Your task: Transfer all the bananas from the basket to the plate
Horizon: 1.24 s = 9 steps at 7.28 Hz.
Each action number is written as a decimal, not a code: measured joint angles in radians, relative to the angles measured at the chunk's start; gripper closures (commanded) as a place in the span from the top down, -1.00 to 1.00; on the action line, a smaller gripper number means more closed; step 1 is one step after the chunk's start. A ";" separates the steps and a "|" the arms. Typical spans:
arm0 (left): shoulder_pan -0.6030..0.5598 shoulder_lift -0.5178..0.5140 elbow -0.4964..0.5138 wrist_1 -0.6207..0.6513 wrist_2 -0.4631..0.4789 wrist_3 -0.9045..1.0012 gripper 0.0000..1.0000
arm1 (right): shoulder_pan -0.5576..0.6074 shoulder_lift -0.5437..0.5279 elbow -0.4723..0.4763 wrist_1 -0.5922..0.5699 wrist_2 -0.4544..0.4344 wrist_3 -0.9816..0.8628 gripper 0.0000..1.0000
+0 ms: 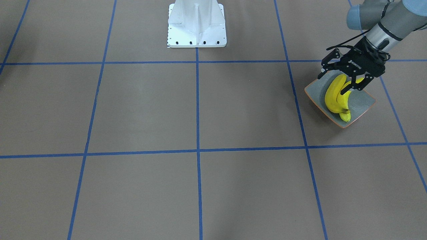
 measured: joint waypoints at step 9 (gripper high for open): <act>0.008 -0.101 0.011 0.001 0.000 -0.144 1.00 | -0.157 0.299 0.069 0.000 0.015 0.315 -1.00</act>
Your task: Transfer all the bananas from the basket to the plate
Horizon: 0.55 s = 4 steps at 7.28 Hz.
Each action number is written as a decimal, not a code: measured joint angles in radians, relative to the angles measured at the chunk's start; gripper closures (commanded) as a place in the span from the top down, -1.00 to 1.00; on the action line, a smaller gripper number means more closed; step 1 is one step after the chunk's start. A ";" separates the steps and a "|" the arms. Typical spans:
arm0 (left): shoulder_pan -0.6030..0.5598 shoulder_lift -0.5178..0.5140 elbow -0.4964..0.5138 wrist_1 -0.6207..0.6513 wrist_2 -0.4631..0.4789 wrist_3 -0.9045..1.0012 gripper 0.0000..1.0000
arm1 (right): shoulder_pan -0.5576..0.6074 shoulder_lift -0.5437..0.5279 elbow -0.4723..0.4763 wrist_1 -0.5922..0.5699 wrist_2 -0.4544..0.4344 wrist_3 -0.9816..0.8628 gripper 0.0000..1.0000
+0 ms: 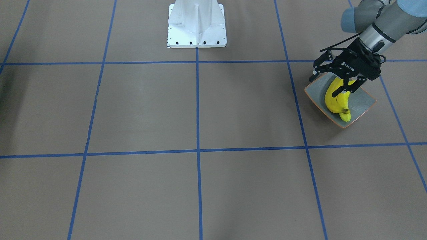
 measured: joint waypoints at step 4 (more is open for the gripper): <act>0.053 -0.234 0.069 -0.004 0.000 -0.209 1.00 | -0.254 0.139 0.054 0.166 -0.008 0.574 -1.00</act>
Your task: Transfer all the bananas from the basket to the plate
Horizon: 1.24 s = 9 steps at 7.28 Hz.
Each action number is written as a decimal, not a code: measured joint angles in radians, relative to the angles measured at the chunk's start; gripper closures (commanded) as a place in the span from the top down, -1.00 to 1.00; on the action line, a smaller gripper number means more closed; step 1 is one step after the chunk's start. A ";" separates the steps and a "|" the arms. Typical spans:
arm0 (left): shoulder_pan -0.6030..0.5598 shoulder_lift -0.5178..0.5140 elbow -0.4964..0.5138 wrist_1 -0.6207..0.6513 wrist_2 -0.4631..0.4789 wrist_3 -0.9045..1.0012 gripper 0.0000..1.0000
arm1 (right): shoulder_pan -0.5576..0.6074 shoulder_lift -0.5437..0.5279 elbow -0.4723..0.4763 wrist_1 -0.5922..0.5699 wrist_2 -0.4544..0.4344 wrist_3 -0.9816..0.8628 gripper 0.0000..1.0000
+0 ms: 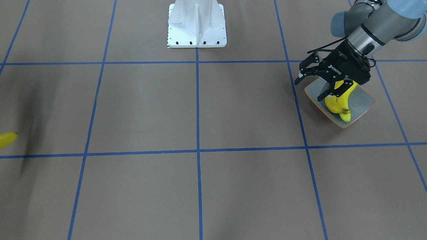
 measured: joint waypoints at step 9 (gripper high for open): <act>0.132 -0.252 0.019 -0.059 0.004 -0.160 1.00 | -0.526 0.238 0.293 0.072 -0.385 0.615 -1.00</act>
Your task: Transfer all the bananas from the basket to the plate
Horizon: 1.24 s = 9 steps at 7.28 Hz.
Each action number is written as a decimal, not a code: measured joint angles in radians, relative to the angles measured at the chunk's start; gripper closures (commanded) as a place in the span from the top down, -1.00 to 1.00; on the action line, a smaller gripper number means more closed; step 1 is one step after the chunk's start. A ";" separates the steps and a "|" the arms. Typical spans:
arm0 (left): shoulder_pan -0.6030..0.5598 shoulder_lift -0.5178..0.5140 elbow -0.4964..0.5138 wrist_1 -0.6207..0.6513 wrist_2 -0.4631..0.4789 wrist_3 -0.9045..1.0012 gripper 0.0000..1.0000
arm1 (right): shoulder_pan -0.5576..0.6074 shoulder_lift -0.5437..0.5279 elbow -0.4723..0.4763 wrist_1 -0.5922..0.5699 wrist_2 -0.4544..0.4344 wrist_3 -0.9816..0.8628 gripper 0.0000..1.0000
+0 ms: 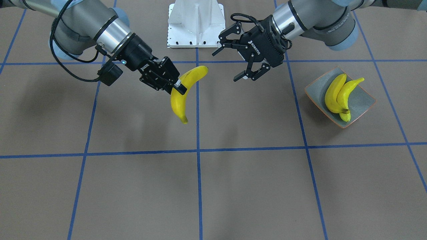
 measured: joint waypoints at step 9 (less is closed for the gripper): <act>0.082 0.003 -0.002 -0.024 -0.002 -0.007 -1.00 | -0.077 0.041 0.036 -0.005 -0.111 0.000 0.98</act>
